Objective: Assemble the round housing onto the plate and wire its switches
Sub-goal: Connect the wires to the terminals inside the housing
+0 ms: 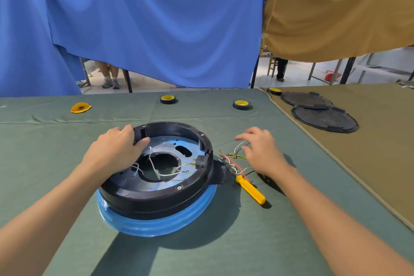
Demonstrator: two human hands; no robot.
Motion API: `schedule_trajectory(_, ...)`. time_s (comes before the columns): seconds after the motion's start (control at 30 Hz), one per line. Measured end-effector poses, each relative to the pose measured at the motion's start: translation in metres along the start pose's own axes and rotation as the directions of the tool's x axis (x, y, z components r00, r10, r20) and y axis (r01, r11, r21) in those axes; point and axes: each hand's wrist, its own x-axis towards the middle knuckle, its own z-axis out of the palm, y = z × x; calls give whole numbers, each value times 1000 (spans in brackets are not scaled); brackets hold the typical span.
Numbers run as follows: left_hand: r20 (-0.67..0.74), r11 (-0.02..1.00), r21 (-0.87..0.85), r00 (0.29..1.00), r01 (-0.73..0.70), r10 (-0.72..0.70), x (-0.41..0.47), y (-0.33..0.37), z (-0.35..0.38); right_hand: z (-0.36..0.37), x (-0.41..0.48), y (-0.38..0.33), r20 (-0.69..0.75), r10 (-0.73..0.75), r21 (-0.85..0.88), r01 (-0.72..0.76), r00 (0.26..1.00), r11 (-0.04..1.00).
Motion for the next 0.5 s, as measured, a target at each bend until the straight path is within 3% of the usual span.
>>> schedule_trajectory(0.1,6,999,-35,1000,16,-16,0,0,-2,7,6,-6,130,-159,-195,182,979,964)
schedule_trajectory(0.3,19,996,-72,999,49,-48,-3,2,-5,-4,17,-19,30,-229,-292,228,973,929)
schedule_trajectory(0.43,40,992,-99,997,76,-72,-2,0,-5,-43,26,-42,-142,-151,-45,146,978,988)
schedule_trajectory(0.5,66,988,-115,994,99,-91,-1,0,-4,-60,27,-61,-154,-92,126,112,984,986)
